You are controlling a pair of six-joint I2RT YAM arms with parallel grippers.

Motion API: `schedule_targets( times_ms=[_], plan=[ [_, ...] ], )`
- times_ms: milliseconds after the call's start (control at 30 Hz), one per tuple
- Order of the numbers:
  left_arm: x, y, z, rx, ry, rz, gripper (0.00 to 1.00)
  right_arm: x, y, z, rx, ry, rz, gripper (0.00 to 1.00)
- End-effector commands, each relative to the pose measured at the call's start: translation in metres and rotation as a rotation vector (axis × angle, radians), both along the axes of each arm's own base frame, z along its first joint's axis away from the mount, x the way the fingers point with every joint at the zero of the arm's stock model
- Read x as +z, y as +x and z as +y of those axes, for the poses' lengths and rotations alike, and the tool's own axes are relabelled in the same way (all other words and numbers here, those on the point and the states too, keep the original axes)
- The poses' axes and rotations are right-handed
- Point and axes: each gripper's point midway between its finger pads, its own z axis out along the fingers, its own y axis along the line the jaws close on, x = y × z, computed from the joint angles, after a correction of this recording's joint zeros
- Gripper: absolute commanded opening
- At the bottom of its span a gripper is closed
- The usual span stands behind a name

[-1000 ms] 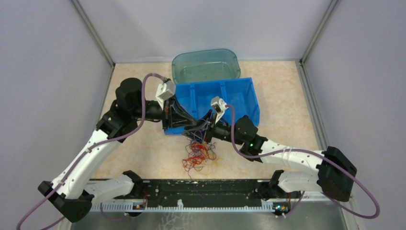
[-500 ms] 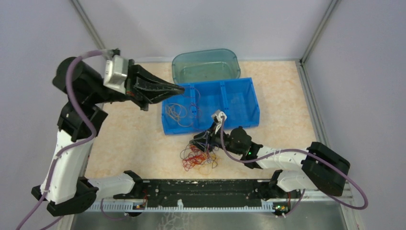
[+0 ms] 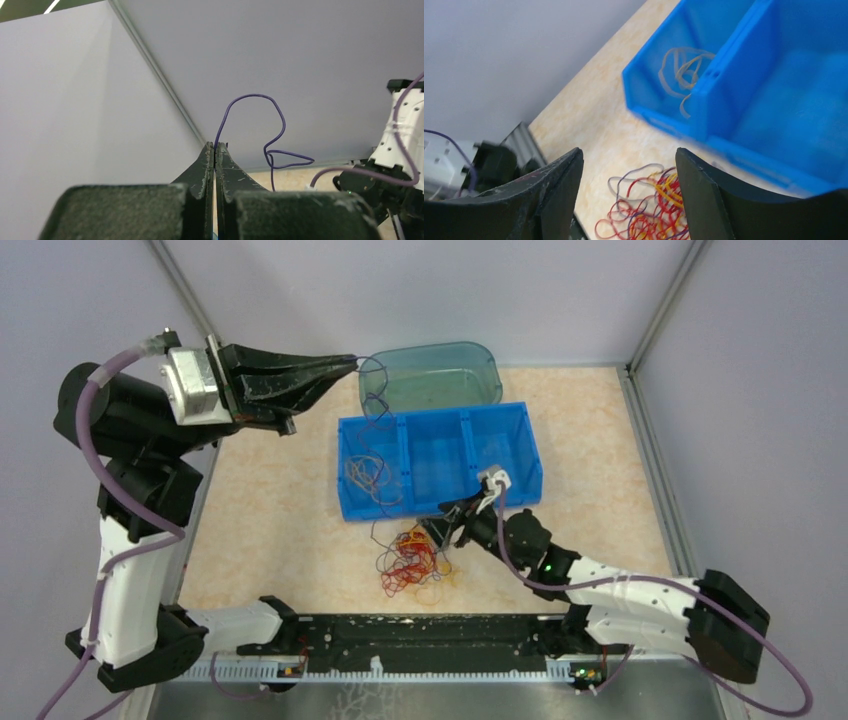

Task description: Untangle the cables

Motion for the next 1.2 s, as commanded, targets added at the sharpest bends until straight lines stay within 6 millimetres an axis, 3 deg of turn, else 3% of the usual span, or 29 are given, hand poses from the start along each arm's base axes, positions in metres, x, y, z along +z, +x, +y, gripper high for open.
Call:
schedule_targets(
  times_ms=[0, 200, 333, 767, 933, 1167],
  plan=[
    [0.002, 0.025, -0.005, 0.064, -0.035, -0.021, 0.00, 0.056, 0.041, -0.052, -0.307, -0.064, -0.108, 0.70],
    [-0.032, 0.057, -0.032, 0.043, 0.026, 0.071, 0.00, 0.093, 0.059, -0.110, -0.569, -0.178, -0.140, 0.71],
    [-0.039, 0.076, -0.047, 0.034, 0.035, 0.093, 0.00, 0.107, 0.061, -0.145, -0.722, -0.184, -0.144, 0.70],
    [-0.037, 0.141, -0.099, 0.038, -0.013, 0.076, 0.00, 0.100, 0.048, -0.216, -1.013, -0.130, -0.072, 0.65],
    [-0.053, 0.167, -0.121, 0.043, -0.007, 0.080, 0.00, 0.096, 0.042, -0.235, -1.086, -0.110, -0.061, 0.64],
    [-0.095, 0.207, -0.145, 0.085, 0.019, 0.106, 0.00, 0.093, 0.036, -0.251, -1.152, -0.112, -0.052, 0.63]
  ],
)
